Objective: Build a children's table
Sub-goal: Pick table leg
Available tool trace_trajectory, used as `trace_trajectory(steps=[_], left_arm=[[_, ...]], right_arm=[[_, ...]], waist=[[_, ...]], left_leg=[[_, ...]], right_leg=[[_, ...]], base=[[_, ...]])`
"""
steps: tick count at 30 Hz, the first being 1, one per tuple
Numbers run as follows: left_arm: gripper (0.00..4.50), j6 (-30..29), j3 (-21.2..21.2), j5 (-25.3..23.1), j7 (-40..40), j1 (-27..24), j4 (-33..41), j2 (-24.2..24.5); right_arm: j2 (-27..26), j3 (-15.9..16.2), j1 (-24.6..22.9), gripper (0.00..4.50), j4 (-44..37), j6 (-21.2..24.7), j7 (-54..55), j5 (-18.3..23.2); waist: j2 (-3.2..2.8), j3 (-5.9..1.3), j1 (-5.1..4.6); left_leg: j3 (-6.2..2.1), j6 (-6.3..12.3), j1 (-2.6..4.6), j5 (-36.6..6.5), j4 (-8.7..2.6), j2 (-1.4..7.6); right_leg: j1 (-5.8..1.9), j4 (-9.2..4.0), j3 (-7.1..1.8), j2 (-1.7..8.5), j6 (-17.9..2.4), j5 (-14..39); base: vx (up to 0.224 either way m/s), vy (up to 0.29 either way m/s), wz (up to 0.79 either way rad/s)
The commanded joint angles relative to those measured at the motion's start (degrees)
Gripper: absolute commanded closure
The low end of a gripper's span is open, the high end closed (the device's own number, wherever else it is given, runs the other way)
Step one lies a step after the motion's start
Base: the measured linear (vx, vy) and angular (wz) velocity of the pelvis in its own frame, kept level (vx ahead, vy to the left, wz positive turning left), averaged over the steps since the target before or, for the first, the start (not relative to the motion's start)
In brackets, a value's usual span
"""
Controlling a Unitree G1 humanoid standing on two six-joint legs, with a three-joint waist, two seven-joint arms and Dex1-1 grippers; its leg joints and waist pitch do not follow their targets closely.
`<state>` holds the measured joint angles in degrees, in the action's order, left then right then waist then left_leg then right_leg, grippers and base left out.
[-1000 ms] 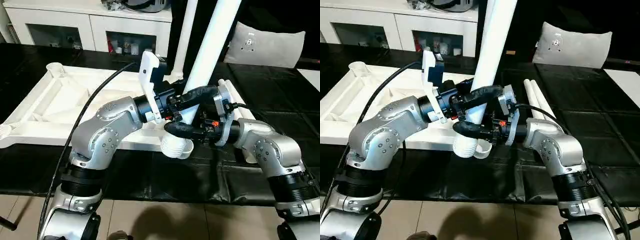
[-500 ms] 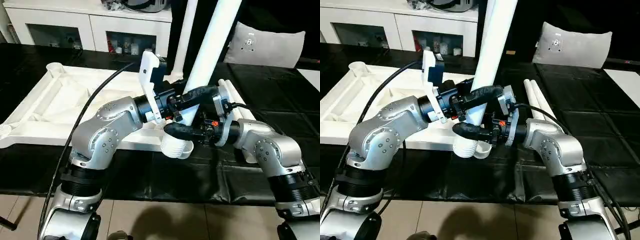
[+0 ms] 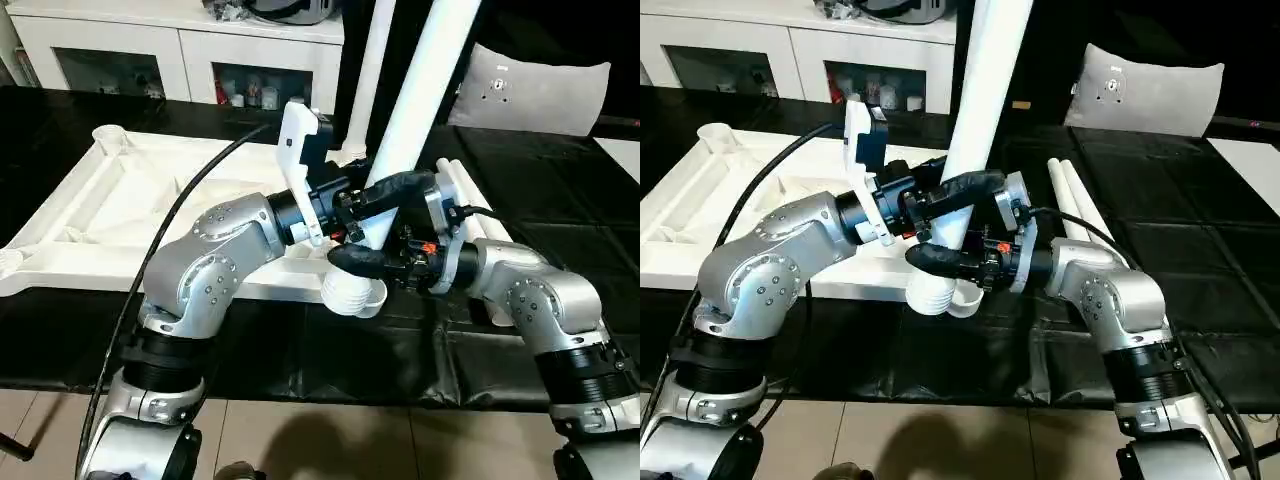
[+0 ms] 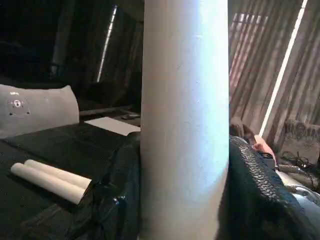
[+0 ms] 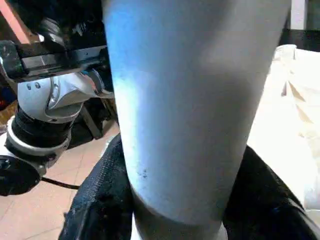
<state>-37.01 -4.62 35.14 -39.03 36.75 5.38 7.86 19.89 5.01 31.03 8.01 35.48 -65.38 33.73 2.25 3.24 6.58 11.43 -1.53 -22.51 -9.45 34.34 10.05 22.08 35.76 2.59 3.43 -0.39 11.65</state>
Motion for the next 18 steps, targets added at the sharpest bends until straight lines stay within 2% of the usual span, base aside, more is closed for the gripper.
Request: trace_trajectory(steps=[1, 2, 3, 4, 5, 8, 9, 12, 14, 15, 18], left_arm=[[2.66, 0.07, -0.03, 0.50, 0.14, 1.45, 0.78, -0.88], [2.66, -0.12, 0.03, 0.80, 0.14, 1.50, 0.83, -1.06], [2.31, -0.34, 0.00, 0.99, 0.11, 1.51, 0.97, -1.09], [2.10, -1.99, -0.89, 2.26, -0.40, 1.47, 2.76, -1.27], [1.96, -1.99, -0.89, 2.26, -0.40, 1.47, 2.76, -1.27], [1.92, -2.33, -2.23, 2.66, -1.05, 1.60, 4.39, -1.63], [1.72, -2.33, -2.28, 2.67, -1.07, 1.62, 4.45, -1.66], [1.59, -2.29, -2.83, 2.88, -1.56, 1.73, 5.05, -1.96], [1.41, -2.40, -3.23, 3.18, -1.63, 1.81, 5.50, -2.66], [1.29, -2.40, -3.27, 3.19, -1.61, 1.80, 5.53, -2.77], [1.18, -2.37, -3.48, 3.26, -2.03, 1.44, 5.88, -3.18]], right_arm=[[-0.04, -0.52, 0.10, 2.62, 0.80, -0.67, 3.02, -1.94], [-0.26, -0.39, 0.02, 2.62, 0.79, -1.35, 3.38, -2.40], [-0.55, -0.46, 0.04, 2.62, 0.93, -1.73, 3.90, -2.64], [-3.21, -0.79, 0.49, 2.62, 2.22, -4.36, 9.03, -4.90], [-3.21, -0.79, 0.49, 2.62, 2.22, -4.36, 9.03, -4.90], [-4.22, 1.34, 0.66, 2.62, 2.25, -3.78, 11.92, -7.26], [-4.25, 1.48, 0.65, 2.62, 2.25, -3.77, 12.04, -7.40], [-4.84, 2.80, 0.87, 2.62, 3.74, -5.81, 13.61, -9.90], [-6.59, 1.85, 1.53, 2.62, 6.76, -9.18, 16.34, -11.34], [-6.87, 1.59, 1.63, 2.62, 7.18, -9.57, 16.78, -11.43], [-7.64, 0.24, 1.90, 2.62, 8.15, -9.67, 19.05, -11.61]], waist=[[0.06, -3.85, 0.03], [0.01, -3.88, 0.04], [0.01, -3.87, 0.01], [0.05, -3.86, -0.04], [0.01, -3.87, -0.21], [-0.13, -3.87, -0.19], [-0.11, -3.81, -0.20], [-0.11, -3.79, -0.06], [-0.13, -3.77, -0.30], [-0.30, -3.74, -0.30], [-0.25, -3.80, -0.35]], left_leg=[[-1.74, -1.11, 1.74, -9.48, -3.77, 3.40], [-1.76, -1.19, 1.79, -9.61, -3.79, 3.46], [-1.77, -1.25, 1.78, -9.70, -3.79, 3.45], [-1.73, -1.43, 1.81, -9.78, -3.82, 3.44], [-1.79, -1.64, 1.78, -9.89, -3.91, 3.40], [-1.77, -2.22, 1.92, -10.05, -3.95, 3.43], [-1.77, -2.29, 1.90, -10.08, -3.96, 3.42], [-1.78, -2.58, 1.93, -10.68, -4.02, 3.45], [-1.75, -2.91, 1.87, -11.35, -4.06, 3.39], [-1.79, -2.95, 1.88, -11.85, -4.09, 3.40], [-1.83, -2.67, 1.87, -11.02, -4.14, 3.41]], right_leg=[[-2.05, -4.26, -2.47, 4.94, -10.66, 9.12], [-2.04, -4.25, -2.47, 5.01, -10.65, 9.19], [-2.01, -4.25, -2.47, 4.96, -10.64, 9.24], [-1.88, -4.24, -2.49, 5.01, -10.64, 9.41], [-1.89, -4.19, -2.44, 4.96, -10.63, 9.70], [-1.87, -4.18, -2.49, 4.92, -10.35, 9.58], [-1.84, -4.26, -2.51, 4.91, -10.21, 9.67], [-1.83, -4.33, -2.57, 4.99, -9.66, 10.37], [-1.70, -4.38, -2.57, 5.01, -9.73, 10.80], [-1.71, -4.41, -2.59, 5.05, -9.76, 11.07], [-1.89, -4.27, -2.56, 4.85, -9.82, 9.50]], base=[[0.000, 0.000, 0.00], [0.000, 0.000, 0.00], [0.000, 0.000, 0.00], [0.000, 0.000, 0.00], [0.000, 0.000, 0.00], [0.000, 0.000, 0.00], [0.000, 0.000, 0.00], [0.000, 0.000, 0.00], [0.000, 0.000, 0.00], [0.000, 0.000, 0.00], [0.000, 0.000, 0.00]])
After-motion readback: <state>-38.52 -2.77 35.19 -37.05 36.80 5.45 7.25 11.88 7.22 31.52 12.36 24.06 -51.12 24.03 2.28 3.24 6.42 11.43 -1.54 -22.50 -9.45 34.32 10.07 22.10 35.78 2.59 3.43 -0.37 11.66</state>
